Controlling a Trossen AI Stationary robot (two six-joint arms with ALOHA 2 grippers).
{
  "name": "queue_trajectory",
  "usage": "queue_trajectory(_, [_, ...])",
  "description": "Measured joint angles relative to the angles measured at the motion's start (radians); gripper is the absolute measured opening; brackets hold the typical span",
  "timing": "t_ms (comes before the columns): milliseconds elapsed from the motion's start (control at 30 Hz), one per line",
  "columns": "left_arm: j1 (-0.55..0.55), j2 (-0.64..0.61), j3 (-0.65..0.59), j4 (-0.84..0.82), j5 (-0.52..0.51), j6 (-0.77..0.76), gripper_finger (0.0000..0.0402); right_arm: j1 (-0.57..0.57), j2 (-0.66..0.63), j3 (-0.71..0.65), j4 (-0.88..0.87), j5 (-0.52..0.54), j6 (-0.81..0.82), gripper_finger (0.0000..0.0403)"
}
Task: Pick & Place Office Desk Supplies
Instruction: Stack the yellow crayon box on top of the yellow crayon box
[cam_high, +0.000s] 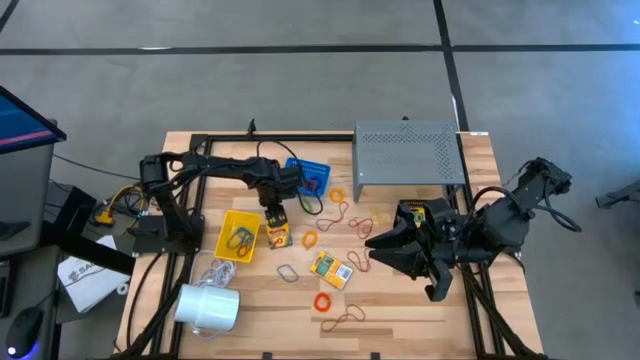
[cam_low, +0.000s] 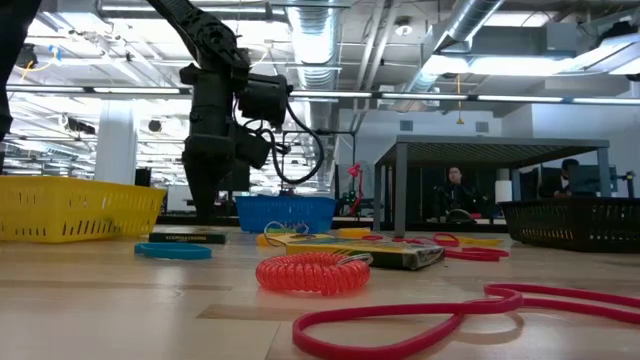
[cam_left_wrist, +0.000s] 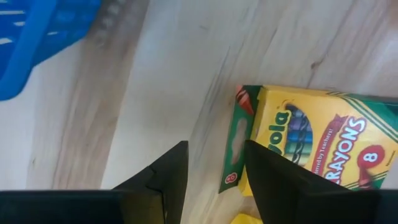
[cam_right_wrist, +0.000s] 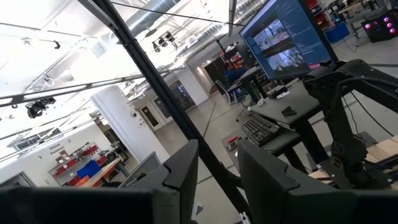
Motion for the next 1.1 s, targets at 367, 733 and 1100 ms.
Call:
queue_trajectory(367, [0.0, 0.048, -0.002, 0.021, -0.044, -0.001, 0.0183, 0.006, 0.0, 0.0, 0.006, 0.0, 0.0, 0.0111])
queue_trajectory(733, [0.0, 0.071, -0.043, 0.067, -0.019, -0.009, 0.0157, 0.027, 0.0, 0.0, 0.008, 0.043, -0.002, 0.0111])
queue_trajectory(1100, [-0.006, 0.067, -0.046, 0.049, 0.015, -0.013, 0.0075, 0.032, 0.0, 0.0, 0.038, 0.048, -0.036, 0.0111])
